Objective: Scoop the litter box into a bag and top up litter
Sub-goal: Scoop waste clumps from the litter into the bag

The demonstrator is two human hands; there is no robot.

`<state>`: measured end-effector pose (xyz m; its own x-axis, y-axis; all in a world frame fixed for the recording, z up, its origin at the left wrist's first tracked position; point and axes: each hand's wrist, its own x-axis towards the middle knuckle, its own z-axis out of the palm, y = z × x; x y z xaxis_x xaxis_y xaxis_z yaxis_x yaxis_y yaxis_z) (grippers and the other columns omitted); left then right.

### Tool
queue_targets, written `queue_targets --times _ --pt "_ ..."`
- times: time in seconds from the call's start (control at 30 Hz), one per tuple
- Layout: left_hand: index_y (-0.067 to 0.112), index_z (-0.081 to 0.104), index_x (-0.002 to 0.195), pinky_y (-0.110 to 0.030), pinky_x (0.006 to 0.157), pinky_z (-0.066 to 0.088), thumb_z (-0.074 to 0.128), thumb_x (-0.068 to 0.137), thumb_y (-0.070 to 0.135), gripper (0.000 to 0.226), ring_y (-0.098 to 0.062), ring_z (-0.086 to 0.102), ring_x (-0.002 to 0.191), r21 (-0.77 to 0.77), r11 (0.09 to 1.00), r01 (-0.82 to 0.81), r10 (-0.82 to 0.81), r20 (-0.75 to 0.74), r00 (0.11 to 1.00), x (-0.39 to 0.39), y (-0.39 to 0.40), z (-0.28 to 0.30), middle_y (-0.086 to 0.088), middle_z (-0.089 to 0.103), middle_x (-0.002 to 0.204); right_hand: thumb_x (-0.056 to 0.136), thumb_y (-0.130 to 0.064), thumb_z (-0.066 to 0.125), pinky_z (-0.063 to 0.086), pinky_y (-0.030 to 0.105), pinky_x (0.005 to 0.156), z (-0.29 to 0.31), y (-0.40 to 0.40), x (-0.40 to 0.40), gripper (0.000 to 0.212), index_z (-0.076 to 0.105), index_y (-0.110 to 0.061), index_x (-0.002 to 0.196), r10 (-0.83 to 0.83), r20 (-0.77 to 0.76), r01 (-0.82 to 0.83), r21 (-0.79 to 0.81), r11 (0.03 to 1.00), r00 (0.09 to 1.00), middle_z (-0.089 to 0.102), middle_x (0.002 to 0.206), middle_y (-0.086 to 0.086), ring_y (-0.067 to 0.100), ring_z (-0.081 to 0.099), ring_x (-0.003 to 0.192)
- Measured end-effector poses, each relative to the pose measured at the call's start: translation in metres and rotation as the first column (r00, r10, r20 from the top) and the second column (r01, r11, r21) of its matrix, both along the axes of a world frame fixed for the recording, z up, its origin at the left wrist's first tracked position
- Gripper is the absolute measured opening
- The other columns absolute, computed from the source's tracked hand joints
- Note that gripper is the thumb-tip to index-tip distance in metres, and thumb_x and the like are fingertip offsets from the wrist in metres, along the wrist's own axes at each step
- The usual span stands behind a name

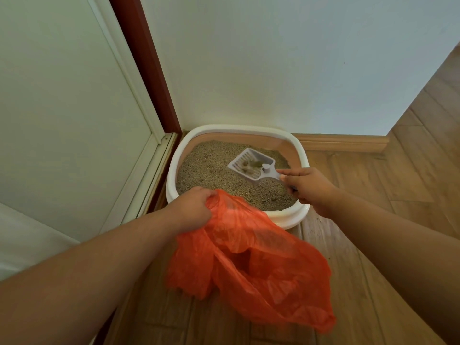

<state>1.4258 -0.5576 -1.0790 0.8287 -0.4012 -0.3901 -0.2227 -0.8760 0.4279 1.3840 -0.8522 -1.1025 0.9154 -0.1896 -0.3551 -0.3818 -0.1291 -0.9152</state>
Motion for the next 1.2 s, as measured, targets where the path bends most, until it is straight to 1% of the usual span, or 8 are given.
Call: queue_targets --times 0.23,0.53,0.7,0.77,0.87,0.97,1.07,1.2 --pt "0.024 0.042 0.154 -0.03 0.101 0.046 0.057 0.089 0.01 0.068 -0.023 0.048 0.132 0.003 1.0 -0.004 0.004 0.001 1.0 0.001 0.003 0.0 -0.003 0.04 0.15 0.098 -0.022 0.067 0.025 0.024 0.046 -0.004 0.0 -0.002 0.026 0.073 -0.025 0.123 -0.019 -0.008 0.02 0.045 0.999 1.0 0.052 0.067 0.002 0.01 0.034 0.051" --pt "0.025 0.042 0.154 -0.027 0.095 0.048 0.057 0.087 0.008 0.07 -0.023 0.05 0.129 -0.003 1.0 -0.015 0.015 0.0 1.0 0.001 0.009 0.001 -0.003 0.04 0.15 0.098 -0.021 0.067 0.03 0.026 0.052 -0.004 -0.001 -0.007 0.025 0.074 -0.026 0.122 0.065 -0.045 -0.063 0.045 0.997 0.997 0.054 0.07 0.004 0.012 0.037 0.055" --pt "0.024 0.038 0.156 -0.027 0.089 0.05 0.066 0.086 0.013 0.076 -0.019 0.052 0.117 -0.012 1.0 -0.016 0.016 -0.028 0.999 -0.001 0.008 0.006 -0.003 0.04 0.148 0.098 -0.019 0.067 0.03 0.027 0.053 0.003 -0.007 -0.005 0.024 0.075 -0.027 0.119 0.024 -0.022 -0.023 0.041 0.999 0.999 0.056 0.065 0.001 0.012 0.037 0.055" --pt "0.026 0.032 0.158 -0.028 0.09 0.051 0.071 0.084 0.014 0.085 -0.02 0.05 0.12 -0.007 1.0 -0.016 0.016 -0.073 0.997 -0.002 0.008 0.008 -0.002 0.036 0.151 0.097 -0.018 0.067 0.029 0.027 0.051 0.01 -0.01 -0.005 0.022 0.077 -0.026 0.115 0.052 -0.014 -0.051 0.053 0.997 0.999 0.056 0.066 0.002 0.013 0.037 0.055" --pt "0.031 0.018 0.162 -0.033 0.087 0.058 0.07 0.08 0.004 0.101 -0.026 0.05 0.127 0.008 1.0 -0.02 0.021 -0.184 0.983 -0.004 0.007 0.013 -0.002 0.028 0.158 0.095 -0.017 0.069 0.027 0.025 0.048 0.023 -0.015 -0.005 0.022 0.079 -0.025 0.113 0.112 0.007 -0.112 0.054 0.992 0.994 0.056 0.066 0.005 0.012 0.035 0.053" --pt "0.04 0.014 0.161 -0.038 0.075 0.064 0.062 0.077 -0.01 0.109 -0.03 0.057 0.117 -0.041 0.995 -0.086 0.07 -0.291 0.954 -0.007 0.008 0.017 -0.004 0.034 0.155 0.095 -0.014 0.068 0.023 0.027 0.05 0.038 -0.019 -0.007 0.025 0.078 -0.022 0.116 0.235 0.008 -0.235 0.054 0.97 0.972 0.053 0.062 0.003 0.013 0.032 0.053" --pt "0.048 0.022 0.157 -0.046 0.075 0.064 0.056 0.075 -0.016 0.11 -0.032 0.068 0.103 -0.107 0.977 -0.185 0.134 -0.369 0.92 -0.008 0.01 0.02 -0.008 0.053 0.138 0.094 -0.012 0.069 0.023 0.031 0.053 0.051 -0.019 -0.009 0.025 0.079 -0.021 0.115 0.403 -0.048 -0.404 -0.004 0.915 0.914 0.053 0.064 0.005 0.014 0.035 0.054" --pt "0.049 0.024 0.156 -0.04 0.065 0.061 0.053 0.079 -0.019 0.107 -0.031 0.072 0.088 -0.137 0.958 -0.252 0.169 -0.443 0.881 -0.01 0.012 0.022 -0.013 0.064 0.116 0.094 -0.018 0.071 0.031 0.025 0.054 0.059 -0.011 -0.012 0.023 0.08 -0.031 0.112 0.613 -0.134 -0.627 -0.198 0.754 0.779 0.057 0.066 0.005 0.012 0.04 0.058"
